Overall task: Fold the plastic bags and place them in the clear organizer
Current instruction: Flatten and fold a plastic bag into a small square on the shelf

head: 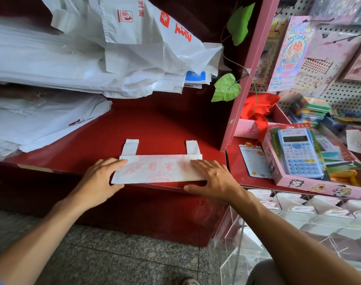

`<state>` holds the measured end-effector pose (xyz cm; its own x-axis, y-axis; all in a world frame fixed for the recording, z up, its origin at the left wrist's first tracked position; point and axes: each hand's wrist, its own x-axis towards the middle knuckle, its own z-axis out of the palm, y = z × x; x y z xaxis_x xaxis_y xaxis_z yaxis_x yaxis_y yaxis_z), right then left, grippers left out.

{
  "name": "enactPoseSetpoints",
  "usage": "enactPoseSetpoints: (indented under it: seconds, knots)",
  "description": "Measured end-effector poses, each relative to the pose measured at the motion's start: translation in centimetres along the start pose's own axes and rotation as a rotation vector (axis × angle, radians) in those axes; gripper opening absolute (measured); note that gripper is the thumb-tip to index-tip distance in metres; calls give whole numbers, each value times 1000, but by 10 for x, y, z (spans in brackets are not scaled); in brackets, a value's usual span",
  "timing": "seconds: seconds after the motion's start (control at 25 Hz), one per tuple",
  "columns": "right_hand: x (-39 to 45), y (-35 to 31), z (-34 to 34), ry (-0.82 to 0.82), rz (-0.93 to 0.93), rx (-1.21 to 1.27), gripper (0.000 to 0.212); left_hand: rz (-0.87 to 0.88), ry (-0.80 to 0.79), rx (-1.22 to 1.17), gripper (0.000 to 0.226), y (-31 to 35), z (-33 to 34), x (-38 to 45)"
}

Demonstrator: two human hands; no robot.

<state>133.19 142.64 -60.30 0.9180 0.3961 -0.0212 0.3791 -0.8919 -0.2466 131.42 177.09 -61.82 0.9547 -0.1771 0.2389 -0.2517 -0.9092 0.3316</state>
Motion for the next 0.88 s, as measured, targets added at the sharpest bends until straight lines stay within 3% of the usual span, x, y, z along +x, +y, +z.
enactPoseSetpoints:
  seconds: [0.2, 0.4, 0.56, 0.6, 0.72, 0.8, 0.88]
  knots:
    - [-5, 1, -1, 50, -62, -92, 86, 53, 35, -63, 56, -7, 0, -1]
    - [-11, 9, -1, 68, -68, 134, 55, 15, 38, -227, 68, 0, -7, -10]
    - [-8, 13, 1, 213, -31, 355, 32, -95, 40, -404, 23, 17, -21, -13]
    - [-6, 13, 1, 240, -19, 416, 24, -146, 52, -476, 22, 22, -25, -14]
    - [-2, 14, 1, 253, 67, 650, 13, -286, 61, -612, 25, 26, -27, -14]
    - [2, 15, 1, 280, 182, 727, 7, -356, 51, -626, 46, 27, -26, -14]
    - [4, 11, -1, 304, 263, 717, 17, -390, 46, -604, 71, 28, -26, -12]
